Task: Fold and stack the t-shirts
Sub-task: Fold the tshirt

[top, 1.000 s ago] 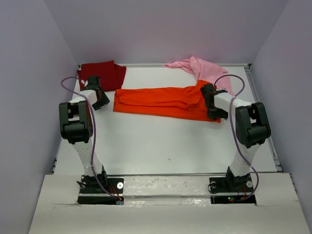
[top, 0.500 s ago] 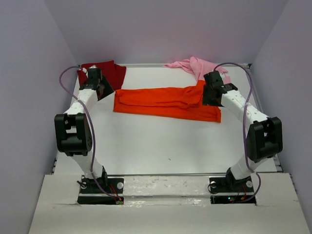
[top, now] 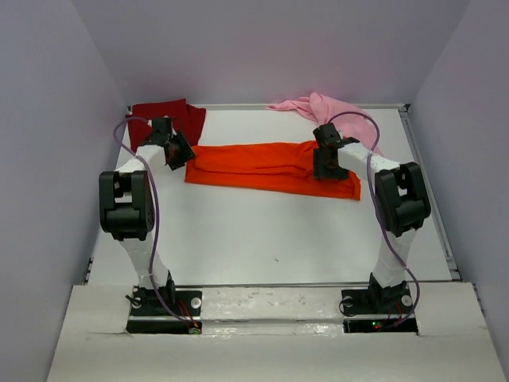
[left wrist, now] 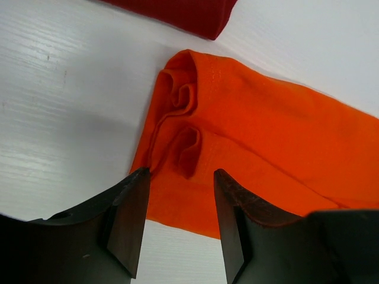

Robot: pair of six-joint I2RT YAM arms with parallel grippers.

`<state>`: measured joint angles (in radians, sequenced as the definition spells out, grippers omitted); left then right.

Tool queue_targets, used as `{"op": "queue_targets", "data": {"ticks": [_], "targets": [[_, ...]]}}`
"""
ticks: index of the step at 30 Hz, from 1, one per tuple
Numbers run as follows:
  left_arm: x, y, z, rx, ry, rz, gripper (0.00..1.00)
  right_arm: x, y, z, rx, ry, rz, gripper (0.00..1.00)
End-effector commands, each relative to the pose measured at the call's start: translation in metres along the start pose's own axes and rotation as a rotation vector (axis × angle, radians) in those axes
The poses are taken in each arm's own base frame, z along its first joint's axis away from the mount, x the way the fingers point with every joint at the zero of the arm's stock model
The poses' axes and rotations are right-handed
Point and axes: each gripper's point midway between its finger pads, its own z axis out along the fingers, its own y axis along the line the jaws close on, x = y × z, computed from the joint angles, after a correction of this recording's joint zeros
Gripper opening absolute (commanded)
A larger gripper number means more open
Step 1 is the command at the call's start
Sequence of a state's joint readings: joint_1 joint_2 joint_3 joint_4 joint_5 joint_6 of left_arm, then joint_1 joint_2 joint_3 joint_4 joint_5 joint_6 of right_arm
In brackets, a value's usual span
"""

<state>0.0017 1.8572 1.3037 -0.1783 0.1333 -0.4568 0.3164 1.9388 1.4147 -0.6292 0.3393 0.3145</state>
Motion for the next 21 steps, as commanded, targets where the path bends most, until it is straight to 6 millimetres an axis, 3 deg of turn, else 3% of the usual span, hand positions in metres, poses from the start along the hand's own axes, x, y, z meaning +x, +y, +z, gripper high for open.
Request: {"op": "queue_targets", "data": {"ticks": [1,10,16,17,21], "targets": [[-0.011,-0.014,0.002,0.06,-0.018,-0.014,0.56,-0.033,0.013,-0.01,-0.041,-0.105,0.032,0.7],[-0.002,-0.02,0.015,0.111,0.008,-0.069,0.56,-0.026,0.018,0.006,-0.042,-0.094,0.032,0.7],[-0.009,-0.02,0.024,0.097,-0.01,-0.08,0.56,-0.012,0.019,0.02,-0.039,-0.072,0.025,0.7],[-0.004,-0.034,0.025,0.112,-0.005,-0.058,0.56,-0.011,0.019,0.021,-0.038,-0.069,0.024,0.7],[0.002,-0.038,0.035,0.102,0.007,-0.054,0.56,-0.008,0.017,0.026,-0.025,-0.066,0.015,0.7]]}}
